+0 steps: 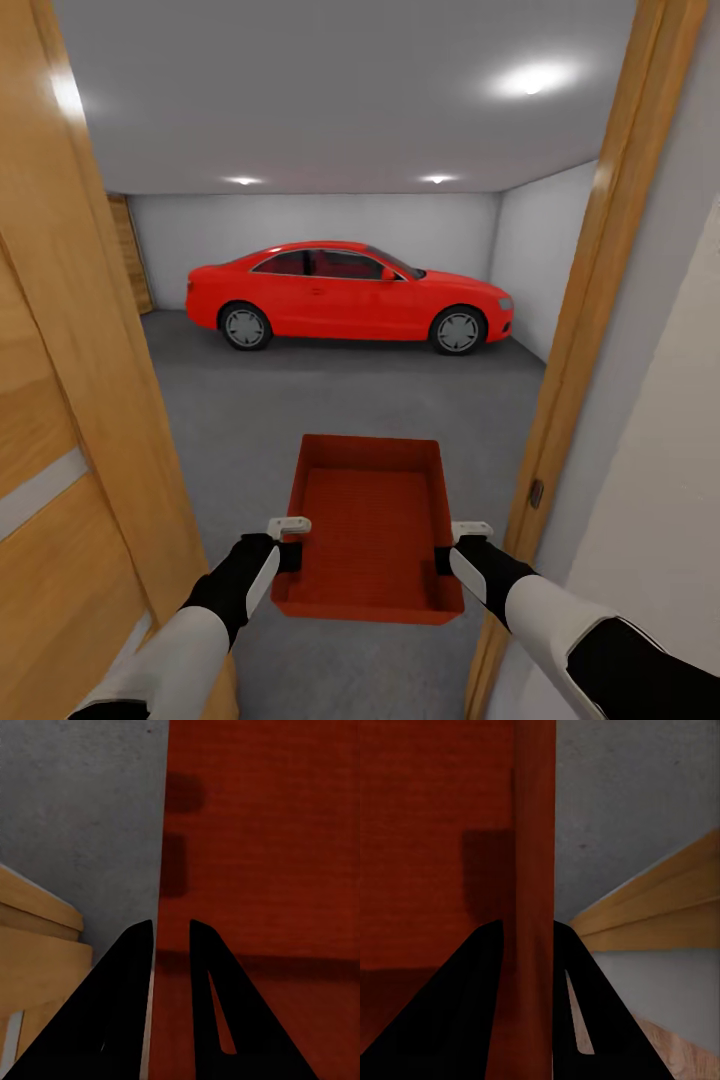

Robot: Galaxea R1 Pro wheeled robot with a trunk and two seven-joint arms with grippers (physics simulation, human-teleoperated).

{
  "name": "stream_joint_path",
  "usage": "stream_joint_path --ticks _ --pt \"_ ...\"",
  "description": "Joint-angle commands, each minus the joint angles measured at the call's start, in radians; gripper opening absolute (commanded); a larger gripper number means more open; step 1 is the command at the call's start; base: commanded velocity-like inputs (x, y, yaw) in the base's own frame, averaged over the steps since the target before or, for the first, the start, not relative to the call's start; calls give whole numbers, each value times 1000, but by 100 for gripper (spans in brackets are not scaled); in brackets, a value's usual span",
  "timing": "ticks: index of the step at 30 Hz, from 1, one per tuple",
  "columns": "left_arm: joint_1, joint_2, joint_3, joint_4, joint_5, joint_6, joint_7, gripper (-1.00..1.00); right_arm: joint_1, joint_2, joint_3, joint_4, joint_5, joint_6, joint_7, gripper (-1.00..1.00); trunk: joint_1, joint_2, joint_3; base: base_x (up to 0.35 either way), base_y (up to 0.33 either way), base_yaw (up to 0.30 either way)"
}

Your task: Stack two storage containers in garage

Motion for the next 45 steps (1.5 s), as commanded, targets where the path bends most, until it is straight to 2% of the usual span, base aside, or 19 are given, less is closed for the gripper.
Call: stream_joint_path --ticks 1,13,30,45 --pt "-1 -1 12 -17 -38 9 70 -100 1 0 62 -2 -51 1 -5 -100 0 -1 -1 0 23 -7" --pt "-1 -1 12 -17 -37 9 68 -100 1 0 61 -2 -52 1 -5 -100 0 -1 -1 32 202 -1" --pt "-1 -1 12 -17 -38 9 71 -100 1 0 61 -2 -51 1 -5 -100 0 -1 5 1 7 -152" --pt "-1 -1 12 -17 -38 9 72 -100 1 0 62 -2 -51 1 -5 -100 0 -1 5 0 0 -5"
